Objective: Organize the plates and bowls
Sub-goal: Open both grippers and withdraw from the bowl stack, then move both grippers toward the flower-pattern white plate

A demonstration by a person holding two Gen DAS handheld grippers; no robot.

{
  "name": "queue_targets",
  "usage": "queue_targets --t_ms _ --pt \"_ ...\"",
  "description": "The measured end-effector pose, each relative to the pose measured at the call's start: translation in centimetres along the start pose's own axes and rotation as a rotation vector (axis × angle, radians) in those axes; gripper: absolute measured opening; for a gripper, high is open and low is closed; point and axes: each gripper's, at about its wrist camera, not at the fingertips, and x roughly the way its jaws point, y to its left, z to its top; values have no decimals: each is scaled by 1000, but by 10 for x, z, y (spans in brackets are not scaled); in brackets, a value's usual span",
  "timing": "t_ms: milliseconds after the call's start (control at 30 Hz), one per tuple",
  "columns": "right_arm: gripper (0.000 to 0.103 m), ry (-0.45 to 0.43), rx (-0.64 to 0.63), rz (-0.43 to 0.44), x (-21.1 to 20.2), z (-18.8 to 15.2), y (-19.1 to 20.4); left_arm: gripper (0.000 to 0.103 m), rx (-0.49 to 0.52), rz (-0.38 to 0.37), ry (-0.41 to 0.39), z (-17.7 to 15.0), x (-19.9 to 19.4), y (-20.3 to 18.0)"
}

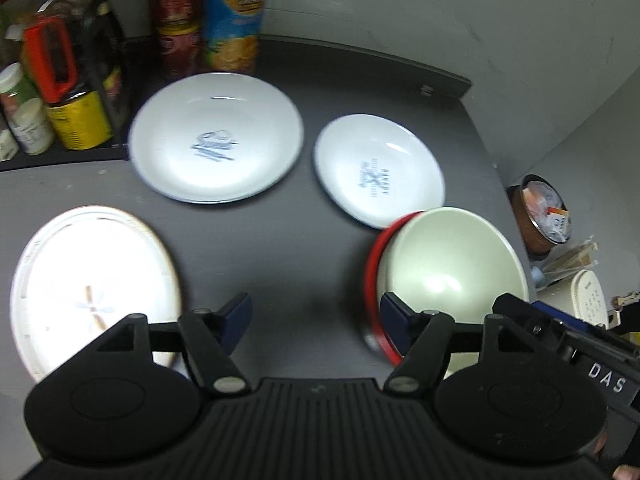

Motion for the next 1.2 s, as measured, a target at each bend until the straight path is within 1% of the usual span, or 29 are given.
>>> queue_targets --t_ms 167,367,533,600,933,1067,1200 --pt "65 21 -22 22 9 -2 25 71 -20 36 10 0 -8 26" --pt "73 42 -74 50 17 -2 55 71 -28 51 26 -7 -13 53" --pt "74 63 -122 50 26 -3 78 72 -62 62 35 -9 -17 79" --pt "76 70 -140 47 29 -5 87 72 -71 69 32 -9 -20 88" --pt "93 118 -238 37 48 -15 137 72 -121 78 46 -10 -24 140" --pt "99 150 -258 33 56 -19 154 72 -119 71 61 -11 -22 158" --pt "101 167 -285 6 63 -22 171 72 -122 59 73 -9 -19 172"
